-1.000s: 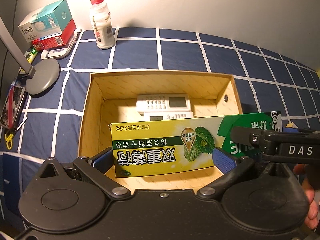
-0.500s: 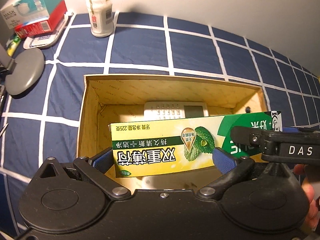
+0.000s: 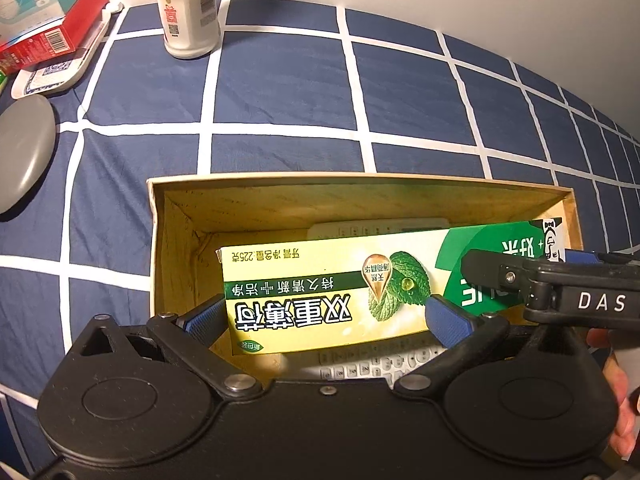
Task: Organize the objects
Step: 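Lower the toothpaste box into the box and open the right gripper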
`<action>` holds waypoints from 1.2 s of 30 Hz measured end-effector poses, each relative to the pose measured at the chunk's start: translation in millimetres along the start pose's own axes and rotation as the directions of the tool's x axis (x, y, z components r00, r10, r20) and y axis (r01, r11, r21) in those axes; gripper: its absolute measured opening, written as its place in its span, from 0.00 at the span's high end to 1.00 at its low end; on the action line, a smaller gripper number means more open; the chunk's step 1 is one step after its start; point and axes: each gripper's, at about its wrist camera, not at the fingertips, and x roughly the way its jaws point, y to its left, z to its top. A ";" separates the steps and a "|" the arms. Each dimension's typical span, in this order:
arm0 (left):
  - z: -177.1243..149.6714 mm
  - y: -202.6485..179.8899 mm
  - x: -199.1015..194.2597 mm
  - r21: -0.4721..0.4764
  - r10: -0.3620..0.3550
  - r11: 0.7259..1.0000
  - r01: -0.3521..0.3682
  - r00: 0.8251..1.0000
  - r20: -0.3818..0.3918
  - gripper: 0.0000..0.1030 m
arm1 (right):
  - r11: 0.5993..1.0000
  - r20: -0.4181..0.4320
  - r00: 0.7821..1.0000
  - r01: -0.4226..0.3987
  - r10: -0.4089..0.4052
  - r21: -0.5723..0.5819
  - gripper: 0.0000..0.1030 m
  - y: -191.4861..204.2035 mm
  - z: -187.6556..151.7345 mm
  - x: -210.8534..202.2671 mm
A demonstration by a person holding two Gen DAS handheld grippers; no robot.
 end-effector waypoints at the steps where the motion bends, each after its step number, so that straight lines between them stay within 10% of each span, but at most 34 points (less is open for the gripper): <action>1: 1.6 0.3 1.3 0.002 0.001 1.000 -0.001 1.000 -0.003 0.00 | 1.000 -0.002 1.000 0.000 0.000 0.005 0.00 -0.5 1.0 1.9; 36: 23.7 -6.1 21.6 0.043 0.060 0.997 -0.059 0.998 -0.013 0.00 | 0.998 -0.012 0.998 0.064 -0.064 0.004 0.02 -0.8 18.1 27.4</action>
